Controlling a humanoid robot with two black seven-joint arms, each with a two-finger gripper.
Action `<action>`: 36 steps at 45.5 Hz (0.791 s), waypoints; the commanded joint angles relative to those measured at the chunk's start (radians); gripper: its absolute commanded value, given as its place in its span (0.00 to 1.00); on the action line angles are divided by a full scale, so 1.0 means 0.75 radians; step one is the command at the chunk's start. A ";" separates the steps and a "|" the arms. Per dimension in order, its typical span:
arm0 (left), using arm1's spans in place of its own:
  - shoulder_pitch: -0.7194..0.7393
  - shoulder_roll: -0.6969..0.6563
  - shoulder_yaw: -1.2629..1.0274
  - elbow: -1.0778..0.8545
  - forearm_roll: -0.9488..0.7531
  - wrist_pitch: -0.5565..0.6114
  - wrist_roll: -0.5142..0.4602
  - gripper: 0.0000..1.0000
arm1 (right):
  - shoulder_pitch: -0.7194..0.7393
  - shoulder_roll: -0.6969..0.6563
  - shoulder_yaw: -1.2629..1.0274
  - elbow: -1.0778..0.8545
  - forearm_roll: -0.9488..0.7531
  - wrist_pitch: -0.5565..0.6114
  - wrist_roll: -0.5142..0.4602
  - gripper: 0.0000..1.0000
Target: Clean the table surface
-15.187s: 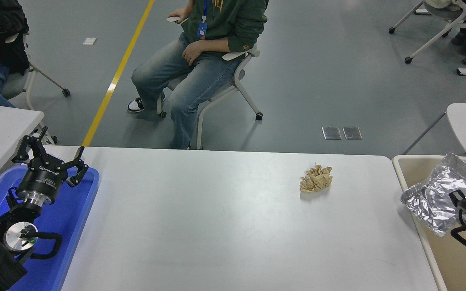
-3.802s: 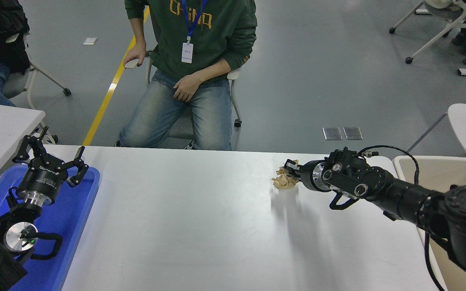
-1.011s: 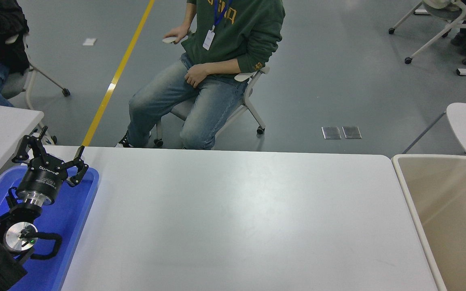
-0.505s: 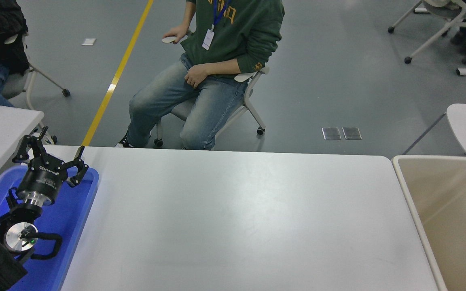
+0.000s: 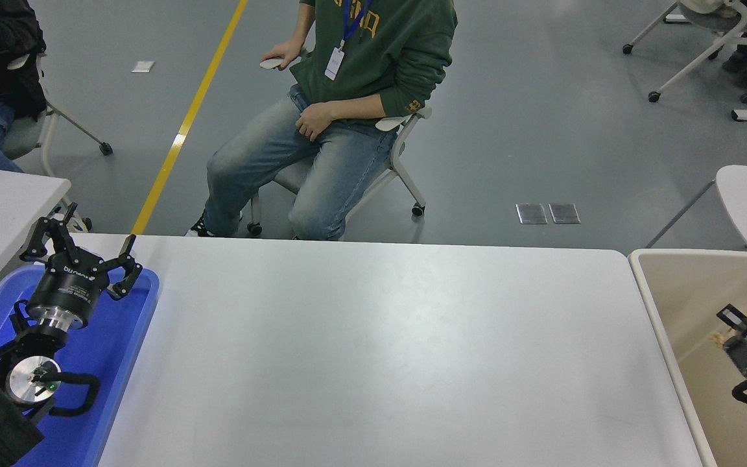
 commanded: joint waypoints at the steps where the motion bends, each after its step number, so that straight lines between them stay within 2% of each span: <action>1: 0.000 0.000 0.001 0.000 0.000 0.000 0.000 1.00 | -0.026 0.052 0.002 -0.033 0.016 -0.030 0.000 0.00; 9: 0.000 0.000 0.001 0.000 0.000 0.000 0.000 1.00 | -0.026 0.050 0.002 -0.033 0.016 -0.030 -0.004 0.00; 10: 0.000 0.000 -0.001 0.000 0.000 0.000 0.000 1.00 | -0.026 0.050 0.004 -0.033 0.016 -0.030 -0.006 0.04; 11: 0.000 0.000 0.001 0.000 0.000 0.000 0.000 1.00 | -0.026 0.050 0.004 -0.035 0.016 -0.030 -0.006 0.16; 12: 0.000 0.000 0.001 0.000 0.000 0.000 0.000 1.00 | -0.026 0.050 0.004 -0.035 0.016 -0.032 -0.006 0.34; 15: 0.000 0.000 0.001 0.000 0.000 0.000 0.000 1.00 | -0.022 0.050 0.006 -0.053 0.018 -0.057 -0.006 0.95; 16: 0.000 0.000 0.001 0.000 0.000 0.000 0.000 1.00 | -0.022 0.050 0.010 -0.066 0.020 -0.077 -0.006 1.00; 20: 0.000 0.000 0.001 0.000 0.000 0.000 0.000 1.00 | -0.016 0.050 0.031 -0.094 0.081 -0.161 -0.006 1.00; 26: 0.000 0.000 0.001 0.000 0.000 0.000 0.000 1.00 | -0.012 0.046 0.027 -0.094 0.177 -0.159 -0.006 1.00; 36: 0.000 0.000 0.001 0.000 0.000 0.000 0.000 1.00 | -0.014 0.048 0.029 -0.088 0.179 -0.157 -0.006 1.00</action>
